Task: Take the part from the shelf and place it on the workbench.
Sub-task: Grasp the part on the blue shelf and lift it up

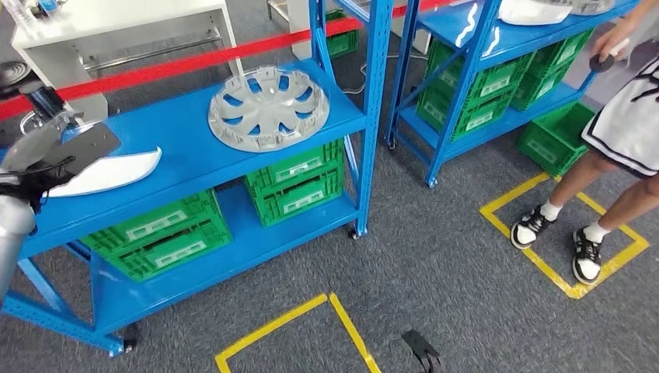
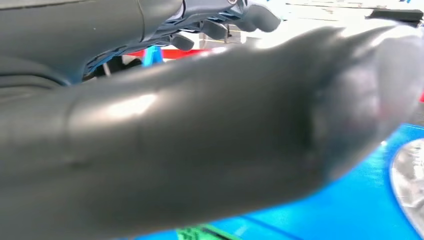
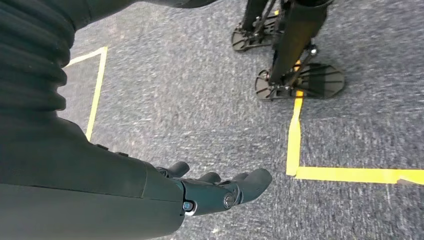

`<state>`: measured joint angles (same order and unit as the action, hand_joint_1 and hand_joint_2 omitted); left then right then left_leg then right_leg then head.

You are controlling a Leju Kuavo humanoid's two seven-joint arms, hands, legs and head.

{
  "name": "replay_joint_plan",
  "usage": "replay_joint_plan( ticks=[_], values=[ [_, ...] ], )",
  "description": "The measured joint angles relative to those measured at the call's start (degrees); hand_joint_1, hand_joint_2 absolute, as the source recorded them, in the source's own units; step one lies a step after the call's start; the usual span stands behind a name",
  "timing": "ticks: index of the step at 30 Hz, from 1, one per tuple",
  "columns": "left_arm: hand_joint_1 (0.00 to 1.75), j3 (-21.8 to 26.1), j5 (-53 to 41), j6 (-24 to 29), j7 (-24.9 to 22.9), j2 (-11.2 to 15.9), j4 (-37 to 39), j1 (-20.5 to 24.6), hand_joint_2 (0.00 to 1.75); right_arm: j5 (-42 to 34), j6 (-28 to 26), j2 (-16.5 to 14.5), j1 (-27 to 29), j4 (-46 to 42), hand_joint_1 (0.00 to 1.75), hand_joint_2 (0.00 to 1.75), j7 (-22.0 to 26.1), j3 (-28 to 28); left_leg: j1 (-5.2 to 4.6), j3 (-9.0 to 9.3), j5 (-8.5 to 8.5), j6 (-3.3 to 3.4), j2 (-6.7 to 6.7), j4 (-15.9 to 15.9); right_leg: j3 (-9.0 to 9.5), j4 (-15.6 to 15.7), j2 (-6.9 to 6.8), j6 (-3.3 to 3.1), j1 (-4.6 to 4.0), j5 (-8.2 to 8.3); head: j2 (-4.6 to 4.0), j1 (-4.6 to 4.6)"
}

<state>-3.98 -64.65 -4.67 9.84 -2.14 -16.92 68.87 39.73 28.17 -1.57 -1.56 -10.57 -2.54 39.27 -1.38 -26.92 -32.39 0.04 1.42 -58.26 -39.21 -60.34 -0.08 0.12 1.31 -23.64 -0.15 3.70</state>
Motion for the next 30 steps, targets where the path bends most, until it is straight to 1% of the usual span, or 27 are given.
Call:
replay_joint_plan(
  ticks=[1,2,3,4,5,6,7,8,9,10,12,13,14,16,17,20,22,23,24,25,26,27,28,29,30],
  values=[
    [0.00,-0.05,0.03,0.03,0.01,0.06,-0.19,0.12,0.00,-0.02,0.00,0.01,-0.09,-0.01,0.00,1.75,0.08,0.01,0.11,-0.17,0.30,-0.37,-0.07,-1.01,0.52,0.08,0.05,-0.45,-0.01,-0.31,0.00,-0.04],
    [0.00,-0.07,0.08,0.07,0.02,0.12,-0.34,0.27,0.00,-0.02,-0.02,0.04,-0.21,-0.02,0.00,1.75,0.15,0.03,0.22,-1.15,1.16,-0.74,-0.19,-3.10,1.17,0.21,0.06,-0.83,0.06,-0.76,0.00,-0.07],
    [0.00,-0.09,0.13,0.09,0.02,0.18,-0.42,0.34,0.00,0.01,-0.04,0.10,-0.32,-0.03,0.00,1.75,0.21,0.05,0.36,-3.07,1.97,-1.13,-0.34,-6.14,2.00,0.36,0.11,-1.13,0.16,-1.25,0.00,-0.14],
    [0.00,-0.10,0.20,0.11,0.03,0.30,-0.42,0.25,0.00,0.09,-0.07,0.15,-0.35,-0.03,0.00,1.75,0.27,0.07,0.55,-5.70,2.29,-1.53,-0.51,-9.72,2.91,0.58,0.13,-1.33,0.21,-1.90,0.00,-0.20],
    [0.00,-0.13,0.30,0.14,0.03,0.43,-0.36,0.06,0.00,0.21,-0.08,0.20,-0.37,-0.03,0.00,1.75,0.32,0.09,0.75,-8.56,1.52,-1.88,-0.65,-13.02,3.89,0.74,0.19,-1.42,0.26,-2.63,0.00,-0.25],
    [0.00,-0.15,0.44,0.18,0.05,0.63,-0.31,-0.20,0.00,0.35,-0.08,0.22,-0.35,-0.03,0.00,1.75,0.35,0.09,0.94,-11.26,-0.29,-2.12,-0.73,-15.29,4.92,0.86,0.28,-1.45,0.30,-3.43,0.00,-0.26],
    [0.00,-0.19,0.62,0.24,0.08,0.88,-0.28,-0.44,0.00,0.49,-0.08,0.22,-0.30,-0.03,0.00,1.75,0.37,0.09,1.08,-13.44,-2.49,-2.25,-0.81,-16.25,6.00,0.92,0.39,-1.44,0.34,-4.30,0.00,-0.26],
    [0.00,-0.23,0.78,0.32,0.10,1.12,-0.28,-0.59,0.00,0.62,-0.08,0.22,-0.25,-0.03,0.00,1.75,0.38,0.09,1.16,-14.99,-4.17,-2.27,-0.89,-15.89,7.12,0.95,0.50,-1.42,0.38,-5.19,0.00,-0.27],
    [0.00,-0.28,0.92,0.39,0.14,1.37,-0.28,-0.66,0.00,0.74,-0.08,0.22,-0.21,-0.03,0.00,1.75,0.38,0.09,1.17,-15.80,-4.28,-2.18,-0.95,-14.12,8.32,0.97,0.58,-1.36,0.41,-6.14,0.00,-0.27],
    [0.00,-0.35,1.02,0.43,0.16,1.62,-0.27,-0.69,0.00,0.86,-0.08,0.22,-0.19,-0.03,0.00,1.75,0.39,0.09,1.12,-16.08,-2.25,-1.95,-1.04,-11.24,9.53,1.05,0.62,-1.26,0.43,-7.08,0.00,-0.28],
    [0.00,-0.51,1.28,0.46,0.18,2.18,-0.09,-0.78,0.00,1.10,-0.08,0.12,-0.25,0.00,0.00,1.75,0.32,0.09,0.80,-15.92,6.74,-1.18,-1.25,-3.82,11.66,1.25,0.79,-0.81,0.42,-8.81,0.00,-0.45],
    [0.00,-0.61,1.44,0.46,0.15,2.49,-0.03,-0.85,0.00,1.22,-0.07,0.07,-0.30,0.01,0.00,1.75,0.26,0.09,0.59,-15.59,10.64,-0.79,-1.25,-1.22,12.38,1.51,0.89,-0.47,0.36,-9.55,0.00,-0.56],
    [0.00,-0.72,1.60,0.46,0.10,2.73,0.02,-0.90,0.00,1.32,-0.07,0.02,-0.35,0.02,0.00,1.75,0.20,0.09,0.47,-15.30,13.07,-0.50,-1.20,0.41,13.14,1.62,1.01,-0.16,0.28,-10.02,0.00,-0.67],
    [0.00,-0.87,1.76,0.47,0.02,2.98,-0.07,-0.93,0.00,1.43,-0.06,0.02,-0.39,0.01,0.00,1.75,0.15,0.09,0.43,-14.74,13.65,-0.28,-1.01,0.93,14.07,1.77,1.09,0.20,0.13,-10.42,0.00,-0.71],
    [0.00,-0.90,1.79,0.48,0.00,2.99,-0.08,-0.92,0.00,1.43,-0.06,0.02,-0.40,0.01,0.00,1.75,0.15,0.09,0.47,-14.68,13.68,-0.25,-1.00,1.04,14.38,1.66,1.10,0.23,0.11,-10.37,0.00,-0.71],
    [0.00,-0.92,1.83,0.48,0.02,2.96,-0.11,-0.90,0.00,1.43,-0.06,0.02,-0.39,0.01,0.00,1.75,0.14,0.09,0.48,-14.65,13.69,-0.24,-1.00,1.04,14.35,1.61,1.09,0.26,0.09,-10.34,0.00,-0.66],
    [0.00,-1.02,2.00,0.50,0.00,3.00,-0.32,-0.72,0.00,1.46,-0.06,0.03,-0.45,-0.01,0.00,1.75,0.09,0.09,0.61,-13.83,13.38,0.09,-0.94,1.06,13.65,0.01,1.06,0.63,0.07,-9.42,0.00,-0.59],
    [0.00,-1.15,2.11,0.51,-0.01,3.01,-0.40,-0.56,0.00,1.49,-0.06,0.04,-0.52,-0.02,0.00,1.75,0.07,0.09,0.67,-13.01,12.91,0.43,-0.93,1.08,11.94,-3.00,0.95,0.81,0.07,-8.60,0.00,-0.49],
    [0.00,-1.37,2.28,0.50,0.01,2.93,-0.47,-0.57,0.00,1.57,-0.06,0.06,-0.57,-0.03,0.00,1.75,0.08,0.09,0.71,-11.41,11.57,0.83,-0.76,1.03,8.19,-6.80,0.84,1.07,-0.01,-10.45,0.00,-0.38],
    [0.00,-1.57,2.41,0.46,0.04,2.81,-0.46,-0.66,0.00,1.64,-0.05,0.10,-0.57,-0.03,0.00,1.75,0.10,0.09,0.73,-9.71,10.03,1.03,-0.60,0.86,4.59,-8.75,0.71,1.11,-0.07,-12.09,0.00,-0.26],
    [0.00,-1.78,2.59,0.32,0.08,2.69,-0.44,-0.74,0.00,1.71,-0.05,0.15,-0.58,-0.03,0.00,1.75,0.14,0.09,0.68,-7.95,8.26,1.15,-0.44,0.52,1.33,-9.31,0.61,1.11,-0.17,-12.54,0.00,-0.16],
    [0.00,-1.89,2.88,-0.08,0.08,2.58,-0.41,-0.91,0.00,1.79,-0.05,0.19,-0.49,-0.03,0.00,1.75,0.16,0.09,0.66,-6.66,6.56,1.05,-0.27,0.15,-0.76,-6.95,0.58,1.06,-0.26,-11.44,0.00,-0.14],
    [0.00,-1.91,3.29,-0.67,0.06,2.55,-0.28,-0.95,0.00,1.85,-0.05,0.21,-0.43,-0.03,0.00,1.75,0.17,0.09,0.60,-5.92,5.49,0.77,-0.18,-0.47,-0.88,-3.54,0.54,0.83,-0.35,-6.89,0.00,-0.23],
    [0.00,-1.92,3.88,-1.52,0.03,2.54,-0.16,-0.99,0.00,1.96,-0.05,0.22,-0.37,-0.02,0.00,1.75,0.15,0.09,0.51,-5.66,4.64,0.45,-0.05,-0.92,-0.85,-1.55,0.51,0.53,-0.44,-3.06,0.00,-0.31],
    [0.00,-1.92,4.56,-2.36,0.03,2.58,-0.07,-1.07,0.00,2.06,-0.05,0.22,-0.33,-0.02,0.00,1.75,0.12,0.08,0.46,-5.51,4.04,0.08,0.09,-1.27,-0.84,-0.51,0.48,0.14,-0.54,-0.46,0.00,-0.42]
  ],
)
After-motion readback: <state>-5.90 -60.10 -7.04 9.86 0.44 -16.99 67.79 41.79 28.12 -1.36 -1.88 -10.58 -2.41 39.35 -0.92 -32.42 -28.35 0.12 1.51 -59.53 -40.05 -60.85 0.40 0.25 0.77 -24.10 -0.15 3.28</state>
